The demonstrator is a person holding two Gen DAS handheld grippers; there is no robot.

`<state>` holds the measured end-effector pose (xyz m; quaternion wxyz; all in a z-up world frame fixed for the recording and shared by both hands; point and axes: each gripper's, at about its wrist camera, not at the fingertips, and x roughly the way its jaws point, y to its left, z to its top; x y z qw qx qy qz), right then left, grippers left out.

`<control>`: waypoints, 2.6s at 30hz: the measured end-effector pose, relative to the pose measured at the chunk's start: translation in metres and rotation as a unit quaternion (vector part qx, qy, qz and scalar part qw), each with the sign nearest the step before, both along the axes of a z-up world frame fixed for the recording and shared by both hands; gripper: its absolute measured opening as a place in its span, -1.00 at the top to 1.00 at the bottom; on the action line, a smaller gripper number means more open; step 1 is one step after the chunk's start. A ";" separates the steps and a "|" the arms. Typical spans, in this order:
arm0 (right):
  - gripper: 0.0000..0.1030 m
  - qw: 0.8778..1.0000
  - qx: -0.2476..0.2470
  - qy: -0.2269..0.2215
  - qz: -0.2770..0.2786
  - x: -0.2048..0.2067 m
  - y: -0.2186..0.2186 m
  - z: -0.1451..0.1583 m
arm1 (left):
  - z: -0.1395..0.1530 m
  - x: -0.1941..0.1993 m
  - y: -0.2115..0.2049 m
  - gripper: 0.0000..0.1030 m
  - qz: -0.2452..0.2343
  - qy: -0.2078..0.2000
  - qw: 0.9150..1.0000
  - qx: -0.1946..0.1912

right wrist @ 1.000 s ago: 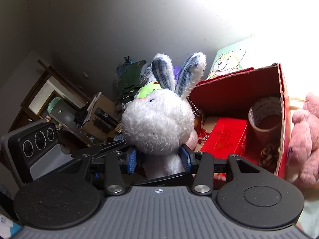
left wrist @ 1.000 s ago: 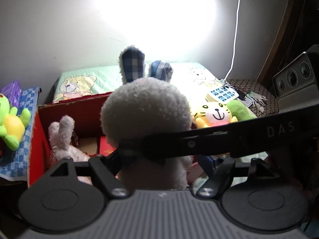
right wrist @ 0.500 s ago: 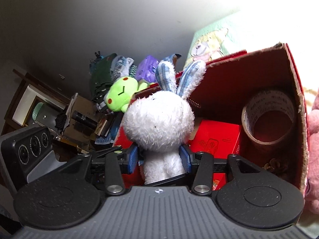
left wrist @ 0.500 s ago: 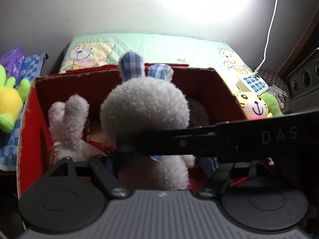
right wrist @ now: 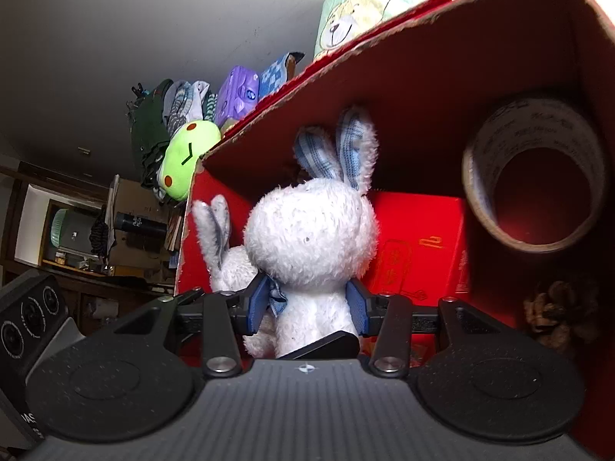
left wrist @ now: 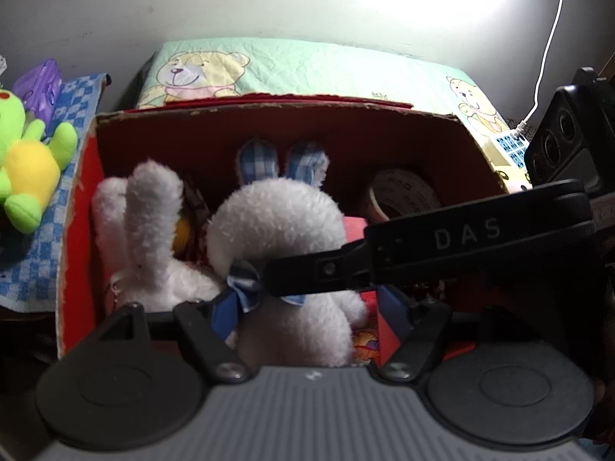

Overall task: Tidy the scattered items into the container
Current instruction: 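Lower the white bunny into the red box beside the grey bunny, then open the right gripper to release the white bunny in the box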

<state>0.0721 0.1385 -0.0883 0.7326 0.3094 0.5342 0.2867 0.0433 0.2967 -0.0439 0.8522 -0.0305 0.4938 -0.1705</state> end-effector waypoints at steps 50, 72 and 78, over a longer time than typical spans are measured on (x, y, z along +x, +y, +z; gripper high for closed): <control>-0.11 0.999 -0.002 0.005 -0.032 0.006 0.005 0.001 | 0.008 0.001 -0.009 -0.60 0.029 -0.031 0.996 0.076; -0.22 0.996 -0.033 -0.029 -0.073 -0.014 -0.021 0.014 | 0.005 -0.002 -0.014 -0.73 0.028 -0.039 0.995 0.084; -0.22 0.994 -0.058 -0.044 -0.079 -0.021 -0.019 0.019 | 0.011 -0.008 -0.018 -0.76 0.026 -0.050 0.994 0.093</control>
